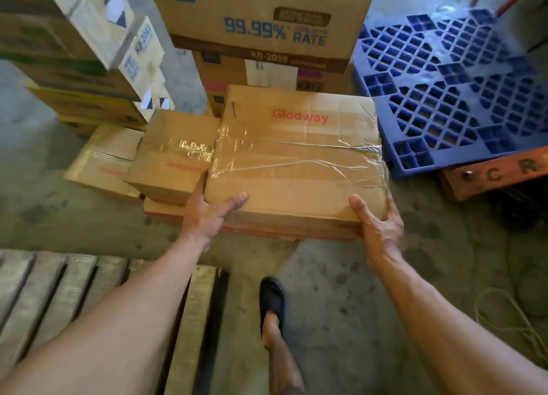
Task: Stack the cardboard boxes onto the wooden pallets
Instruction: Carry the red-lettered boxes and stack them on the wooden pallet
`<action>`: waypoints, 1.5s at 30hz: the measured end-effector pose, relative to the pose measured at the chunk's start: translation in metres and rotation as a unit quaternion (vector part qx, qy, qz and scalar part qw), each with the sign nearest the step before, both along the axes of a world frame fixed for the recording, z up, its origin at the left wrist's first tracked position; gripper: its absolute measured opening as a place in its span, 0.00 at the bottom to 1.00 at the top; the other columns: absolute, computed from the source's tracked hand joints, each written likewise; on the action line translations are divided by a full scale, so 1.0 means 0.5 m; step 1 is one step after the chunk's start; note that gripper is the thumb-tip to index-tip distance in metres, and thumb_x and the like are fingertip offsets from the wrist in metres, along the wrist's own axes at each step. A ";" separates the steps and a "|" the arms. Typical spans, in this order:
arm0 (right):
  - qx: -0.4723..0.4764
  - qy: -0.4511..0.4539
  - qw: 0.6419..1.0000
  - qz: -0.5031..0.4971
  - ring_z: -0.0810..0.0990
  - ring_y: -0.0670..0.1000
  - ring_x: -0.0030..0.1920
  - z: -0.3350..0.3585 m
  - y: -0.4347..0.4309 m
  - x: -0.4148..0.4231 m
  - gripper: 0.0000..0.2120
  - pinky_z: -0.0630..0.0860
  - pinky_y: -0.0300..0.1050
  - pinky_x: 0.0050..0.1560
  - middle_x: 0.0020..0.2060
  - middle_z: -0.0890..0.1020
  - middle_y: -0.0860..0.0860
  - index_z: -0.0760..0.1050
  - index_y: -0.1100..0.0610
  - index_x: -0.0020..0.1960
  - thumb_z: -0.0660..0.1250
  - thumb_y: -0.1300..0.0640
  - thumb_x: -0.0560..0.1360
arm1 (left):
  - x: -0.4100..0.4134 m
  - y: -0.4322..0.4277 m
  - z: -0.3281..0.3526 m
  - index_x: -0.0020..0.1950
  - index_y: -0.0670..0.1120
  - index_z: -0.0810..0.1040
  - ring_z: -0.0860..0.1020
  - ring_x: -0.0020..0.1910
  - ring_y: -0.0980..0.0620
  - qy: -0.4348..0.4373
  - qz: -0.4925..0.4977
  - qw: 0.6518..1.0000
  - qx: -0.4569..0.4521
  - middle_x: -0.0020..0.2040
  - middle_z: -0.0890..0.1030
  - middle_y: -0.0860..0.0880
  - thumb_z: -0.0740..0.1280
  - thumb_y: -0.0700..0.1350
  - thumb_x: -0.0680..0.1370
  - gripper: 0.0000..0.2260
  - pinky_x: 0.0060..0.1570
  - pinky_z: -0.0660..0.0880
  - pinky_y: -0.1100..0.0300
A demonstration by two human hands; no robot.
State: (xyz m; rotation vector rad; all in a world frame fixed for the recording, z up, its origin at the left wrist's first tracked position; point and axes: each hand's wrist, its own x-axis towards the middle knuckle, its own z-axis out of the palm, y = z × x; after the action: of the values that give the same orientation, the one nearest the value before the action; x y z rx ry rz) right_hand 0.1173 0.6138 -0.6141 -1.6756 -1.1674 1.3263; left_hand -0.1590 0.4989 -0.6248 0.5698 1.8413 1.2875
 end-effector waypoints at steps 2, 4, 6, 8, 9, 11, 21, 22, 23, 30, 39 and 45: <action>0.018 0.014 1.000 0.007 0.74 0.52 0.67 0.035 -0.054 0.011 0.39 0.72 0.48 0.68 0.70 0.75 0.51 0.65 0.43 0.78 0.77 0.44 0.71 | 0.024 -0.074 0.033 0.66 0.55 0.72 0.75 0.47 0.75 0.018 0.023 0.999 0.020 0.55 0.78 0.61 0.79 0.45 0.69 0.29 0.46 0.70 0.77; 0.031 0.027 0.999 0.024 0.73 0.54 0.69 0.064 -0.119 0.024 0.40 0.72 0.55 0.70 0.73 0.72 0.52 0.64 0.42 0.78 0.77 0.42 0.70 | 0.047 -0.161 0.066 0.66 0.55 0.74 0.77 0.49 0.71 0.022 0.040 0.998 0.041 0.55 0.80 0.60 0.80 0.47 0.68 0.29 0.49 0.73 0.71; 0.050 0.037 0.997 0.054 0.73 0.53 0.67 0.092 -0.191 0.031 0.40 0.73 0.54 0.69 0.73 0.72 0.51 0.64 0.41 0.77 0.77 0.41 0.69 | 0.067 -0.269 0.098 0.68 0.53 0.75 0.79 0.54 0.60 0.024 0.064 0.996 0.052 0.59 0.82 0.54 0.83 0.53 0.63 0.35 0.55 0.77 0.59; 0.064 0.049 0.993 0.084 0.75 0.51 0.65 0.117 -0.266 0.031 0.40 0.75 0.54 0.68 0.70 0.74 0.49 0.65 0.40 0.77 0.78 0.41 0.68 | 0.083 -0.379 0.136 0.66 0.55 0.76 0.81 0.56 0.53 0.026 0.092 0.993 0.064 0.59 0.83 0.52 0.82 0.59 0.59 0.37 0.55 0.79 0.53; 0.061 0.053 0.992 0.100 0.75 0.50 0.64 0.130 -0.303 0.026 0.40 0.75 0.55 0.67 0.68 0.75 0.48 0.66 0.39 0.76 0.78 0.40 0.68 | 0.091 -0.433 0.154 0.65 0.56 0.76 0.81 0.56 0.53 0.032 0.105 0.992 0.068 0.58 0.83 0.53 0.80 0.61 0.57 0.37 0.54 0.80 0.54; 0.062 0.062 0.987 0.137 0.76 0.52 0.64 0.161 -0.373 0.009 0.41 0.76 0.57 0.66 0.66 0.76 0.46 0.67 0.38 0.75 0.79 0.37 0.65 | 0.102 -0.537 0.186 0.63 0.57 0.77 0.81 0.55 0.56 0.049 0.137 0.987 0.070 0.56 0.83 0.55 0.80 0.61 0.58 0.35 0.50 0.79 0.60; 0.052 0.051 0.941 0.332 0.73 0.58 0.69 0.224 -0.606 -0.159 0.48 0.76 0.63 0.65 0.73 0.70 0.52 0.63 0.26 0.71 0.76 0.24 0.55 | 0.130 -0.922 0.233 0.66 0.59 0.74 0.80 0.55 0.58 0.072 0.352 0.930 0.079 0.57 0.82 0.55 0.83 0.55 0.65 0.32 0.51 0.77 0.63; 0.049 0.044 0.933 0.353 0.72 0.57 0.70 0.216 -0.625 -0.178 0.47 0.74 0.63 0.67 0.73 0.69 0.51 0.63 0.26 0.72 0.76 0.24 0.55 | 0.140 -0.954 0.228 0.65 0.60 0.74 0.81 0.53 0.60 0.067 0.371 0.923 0.078 0.56 0.82 0.56 0.82 0.53 0.66 0.31 0.49 0.77 0.66; 0.043 0.036 0.925 0.377 0.71 0.57 0.71 0.206 -0.644 -0.196 0.45 0.73 0.63 0.68 0.74 0.69 0.51 0.63 0.23 0.70 0.76 0.24 0.56 | 0.151 -0.984 0.221 0.65 0.60 0.73 0.81 0.50 0.62 0.059 0.389 0.916 0.078 0.55 0.82 0.56 0.82 0.51 0.67 0.30 0.47 0.77 0.68; 0.030 -0.003 0.829 0.559 0.74 0.51 0.67 0.085 -0.762 -0.276 0.45 0.72 0.61 0.70 0.67 0.76 0.45 0.64 0.41 0.77 0.76 0.31 0.65 | 0.250 -1.142 0.079 0.63 0.66 0.73 0.80 0.57 0.55 -0.011 0.540 0.842 0.021 0.58 0.82 0.56 0.83 0.61 0.60 0.34 0.59 0.80 0.46; 0.019 -0.083 0.725 0.684 0.77 0.51 0.64 -0.205 -0.827 -0.342 0.35 0.77 0.61 0.64 0.60 0.80 0.41 0.69 0.32 0.69 0.74 0.28 0.64 | 0.382 -1.185 -0.204 0.71 0.59 0.72 0.81 0.60 0.53 -0.069 0.673 0.736 -0.018 0.63 0.81 0.53 0.84 0.60 0.60 0.42 0.62 0.79 0.45; 0.002 -0.104 0.689 0.717 0.78 0.56 0.62 -0.434 -0.880 -0.337 0.36 0.78 0.65 0.60 0.58 0.80 0.43 0.68 0.29 0.68 0.73 0.25 0.62 | 0.439 -1.225 -0.413 0.71 0.60 0.72 0.76 0.67 0.52 -0.060 0.675 0.734 -0.049 0.66 0.78 0.53 0.81 0.65 0.62 0.40 0.65 0.76 0.40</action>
State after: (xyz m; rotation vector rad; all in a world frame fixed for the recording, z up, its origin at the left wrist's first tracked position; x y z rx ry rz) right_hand -0.0512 0.1739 -0.8310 -0.6197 -2.8705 1.8864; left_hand 0.0603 -0.1136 -0.8314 -1.1786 2.1528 1.9464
